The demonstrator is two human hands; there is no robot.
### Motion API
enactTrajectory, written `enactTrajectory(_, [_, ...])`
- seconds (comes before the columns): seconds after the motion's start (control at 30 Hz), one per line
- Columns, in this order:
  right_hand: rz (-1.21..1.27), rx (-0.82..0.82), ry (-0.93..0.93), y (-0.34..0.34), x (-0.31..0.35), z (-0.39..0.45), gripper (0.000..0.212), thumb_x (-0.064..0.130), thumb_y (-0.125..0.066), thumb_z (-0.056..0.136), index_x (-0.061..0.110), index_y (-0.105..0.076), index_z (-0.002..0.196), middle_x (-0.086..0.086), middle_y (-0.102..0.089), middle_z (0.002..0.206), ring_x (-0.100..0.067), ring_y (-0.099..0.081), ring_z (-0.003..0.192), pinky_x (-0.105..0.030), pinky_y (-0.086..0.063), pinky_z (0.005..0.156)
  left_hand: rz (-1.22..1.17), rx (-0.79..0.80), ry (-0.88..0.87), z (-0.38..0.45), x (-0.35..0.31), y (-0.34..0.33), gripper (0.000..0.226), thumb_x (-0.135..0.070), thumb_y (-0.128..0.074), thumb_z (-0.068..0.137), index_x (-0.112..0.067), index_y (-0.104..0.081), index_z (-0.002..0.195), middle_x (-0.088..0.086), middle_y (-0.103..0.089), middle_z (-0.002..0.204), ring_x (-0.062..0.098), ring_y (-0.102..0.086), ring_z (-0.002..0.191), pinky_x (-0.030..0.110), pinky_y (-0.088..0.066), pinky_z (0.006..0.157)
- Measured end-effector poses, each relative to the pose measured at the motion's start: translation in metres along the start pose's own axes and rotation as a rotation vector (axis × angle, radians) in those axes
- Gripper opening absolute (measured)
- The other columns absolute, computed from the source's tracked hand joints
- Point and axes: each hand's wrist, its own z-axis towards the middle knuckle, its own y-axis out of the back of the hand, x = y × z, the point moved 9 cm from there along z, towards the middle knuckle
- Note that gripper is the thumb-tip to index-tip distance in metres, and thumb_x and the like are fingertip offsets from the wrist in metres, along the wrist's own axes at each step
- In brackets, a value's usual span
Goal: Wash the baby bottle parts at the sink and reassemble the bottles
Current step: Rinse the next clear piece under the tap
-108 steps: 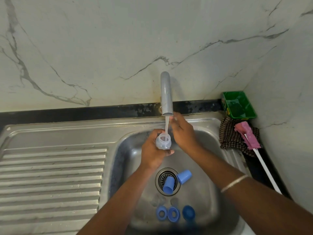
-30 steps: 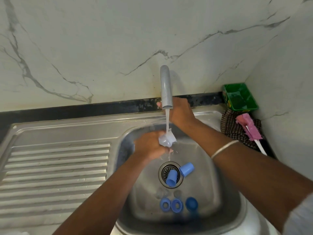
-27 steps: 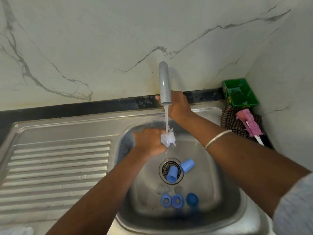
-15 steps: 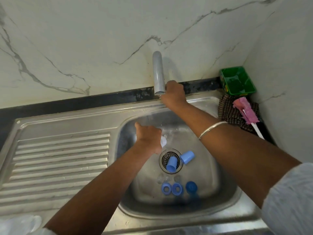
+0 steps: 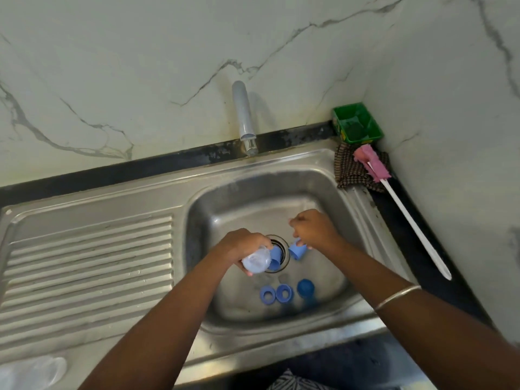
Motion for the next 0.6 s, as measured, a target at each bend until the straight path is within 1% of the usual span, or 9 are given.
enactTrajectory(0.1, [0.005,-0.034,0.053,0.001,0.001,-0.023,0.033,0.039,-0.057,0.088,0.009,-0.070,0.087,-0.005,-0.073,0.073,-0.019,-0.071,0.058,-0.041,-0.060,0.073,0.121,-0.185,-0.084,-0.014,-0.002,0.008,0.035,-0.045,-0.073,0.069,-0.013,-0.063,0.078,0.006,-0.068,0.073,0.025,-0.070,0.053,0.023,-0.051,0.050])
enactTrajectory(0.17, [0.028,-0.042,0.119,-0.001,0.008,-0.039,0.026,0.037,-0.056,0.092,0.016,-0.070,0.088,-0.003,-0.073,0.078,-0.019,-0.071,0.062,-0.039,-0.061,0.075,0.230,-0.348,-0.171,-0.024,-0.009,0.013,0.039,-0.050,-0.070,0.069,-0.015,-0.057,0.082,-0.002,-0.061,0.076,0.021,-0.068,0.069,0.025,-0.051,0.056])
enactTrajectory(0.23, [0.078,-0.021,0.162,-0.007,0.015,-0.059,0.019,0.035,-0.056,0.095,0.022,-0.068,0.089,-0.004,-0.072,0.084,-0.021,-0.069,0.067,-0.039,-0.058,0.077,0.270,-0.412,-0.203,-0.031,-0.010,0.013,0.043,-0.050,-0.069,0.074,-0.014,-0.058,0.096,-0.002,-0.062,0.088,0.024,-0.066,0.086,0.028,-0.051,0.065])
enactTrajectory(0.3, [0.219,0.108,0.073,-0.026,0.012,-0.073,0.023,0.039,-0.054,0.098,0.021,-0.066,0.100,-0.012,-0.071,0.096,-0.025,-0.068,0.069,-0.040,-0.058,0.070,0.253,-0.253,-0.169,-0.030,-0.003,-0.001,0.037,-0.038,-0.068,0.084,-0.012,-0.062,0.110,0.009,-0.069,0.102,0.029,-0.069,0.089,0.030,-0.054,0.067])
enactTrajectory(0.33, [0.301,0.205,-0.013,-0.039,0.008,-0.082,0.030,0.044,-0.052,0.099,0.019,-0.064,0.109,-0.015,-0.069,0.104,-0.028,-0.070,0.071,-0.038,-0.058,0.065,0.226,-0.128,-0.163,-0.030,-0.001,-0.013,0.030,-0.027,-0.067,0.088,-0.014,-0.062,0.114,0.015,-0.072,0.103,0.031,-0.070,0.082,0.030,-0.052,0.061])
enactTrajectory(0.37, [0.370,0.284,-0.085,-0.051,0.004,-0.092,0.035,0.048,-0.051,0.100,0.018,-0.061,0.116,-0.017,-0.068,0.110,-0.030,-0.071,0.073,-0.035,-0.058,0.062,0.178,-0.058,-0.162,-0.034,0.002,-0.021,0.026,-0.019,-0.064,0.090,-0.015,-0.061,0.115,0.021,-0.073,0.099,0.030,-0.067,0.072,0.029,-0.048,0.055])
enactTrajectory(0.43, [0.489,0.320,-0.127,-0.063,0.004,-0.100,0.035,0.045,-0.055,0.099,0.016,-0.058,0.117,-0.020,-0.066,0.113,-0.032,-0.072,0.080,-0.037,-0.060,0.063,-0.047,-0.047,-0.128,-0.036,0.008,-0.024,0.016,-0.018,-0.053,0.096,-0.010,-0.063,0.106,0.024,-0.073,0.087,0.028,-0.061,0.060,0.028,-0.046,0.052])
enactTrajectory(0.53, [0.488,0.123,-0.048,-0.048,0.004,-0.097,0.026,0.033,-0.066,0.091,0.016,-0.065,0.111,-0.014,-0.069,0.110,-0.029,-0.071,0.090,-0.040,-0.063,0.072,-0.324,-0.011,-0.025,-0.035,0.020,-0.032,0.026,-0.026,-0.044,0.101,-0.012,-0.063,0.089,0.015,-0.074,0.069,0.025,-0.072,0.057,0.027,-0.056,0.051])
enactTrajectory(0.6, [0.119,-0.069,0.125,-0.023,0.009,-0.093,0.033,0.037,-0.067,0.086,0.026,-0.068,0.118,-0.004,-0.069,0.111,-0.021,-0.067,0.094,-0.025,-0.056,0.074,-0.238,-0.063,-0.046,-0.034,0.019,-0.027,0.031,-0.033,-0.046,0.098,-0.011,-0.064,0.088,0.012,-0.074,0.067,0.024,-0.074,0.063,0.030,-0.059,0.054])
